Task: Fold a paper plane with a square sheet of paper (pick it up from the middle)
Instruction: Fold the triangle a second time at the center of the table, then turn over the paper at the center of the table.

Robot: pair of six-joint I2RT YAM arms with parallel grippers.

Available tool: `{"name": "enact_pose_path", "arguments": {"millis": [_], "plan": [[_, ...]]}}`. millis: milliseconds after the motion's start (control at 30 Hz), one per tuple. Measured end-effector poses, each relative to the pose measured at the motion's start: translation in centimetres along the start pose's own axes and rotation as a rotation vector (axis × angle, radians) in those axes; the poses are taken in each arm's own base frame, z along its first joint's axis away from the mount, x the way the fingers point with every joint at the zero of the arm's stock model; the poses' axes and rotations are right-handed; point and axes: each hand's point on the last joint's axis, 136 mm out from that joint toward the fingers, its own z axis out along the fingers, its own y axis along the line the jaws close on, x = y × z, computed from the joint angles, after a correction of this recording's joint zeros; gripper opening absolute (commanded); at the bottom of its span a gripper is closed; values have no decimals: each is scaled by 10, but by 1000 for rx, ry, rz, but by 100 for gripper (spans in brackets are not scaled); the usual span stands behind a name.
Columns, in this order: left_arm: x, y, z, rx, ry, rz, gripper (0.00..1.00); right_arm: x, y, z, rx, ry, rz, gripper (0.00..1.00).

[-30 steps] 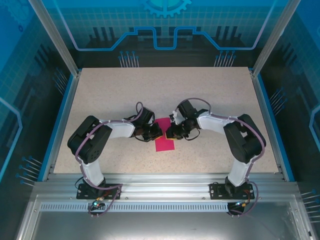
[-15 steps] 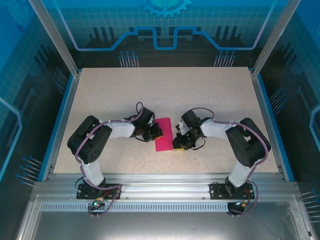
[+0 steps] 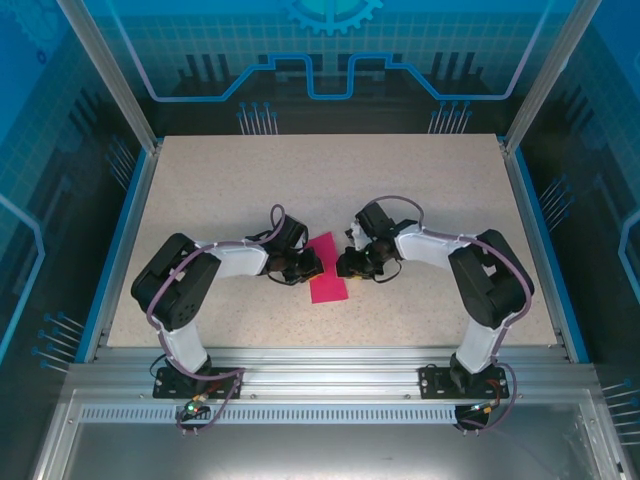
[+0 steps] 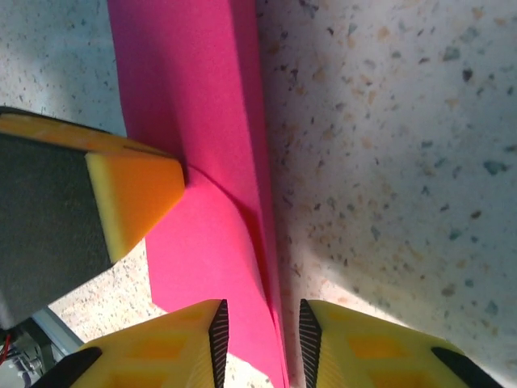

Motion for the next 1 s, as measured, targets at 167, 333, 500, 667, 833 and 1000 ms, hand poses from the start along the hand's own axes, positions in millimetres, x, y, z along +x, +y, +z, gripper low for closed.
{"name": "enact_pose_path", "arguments": {"millis": [167,333,500,667,833,1000], "plan": [[0,0,0,0,0,0,14,4,-4,11,-4,37,7,33],[0,0,0,-1,0,-1,14,4,3,12,-44,46,-15,26],[0,-1,-1,2,-1,-1,19,6,8,12,-80,52,-37,17],[0,-7,-10,23,-16,7,32,7,9,12,-86,54,-47,6],[-4,-23,-35,70,-71,27,43,7,12,0,-73,35,-61,3],[-10,-29,-73,92,-177,45,50,7,12,-42,32,-37,-84,5]]}}
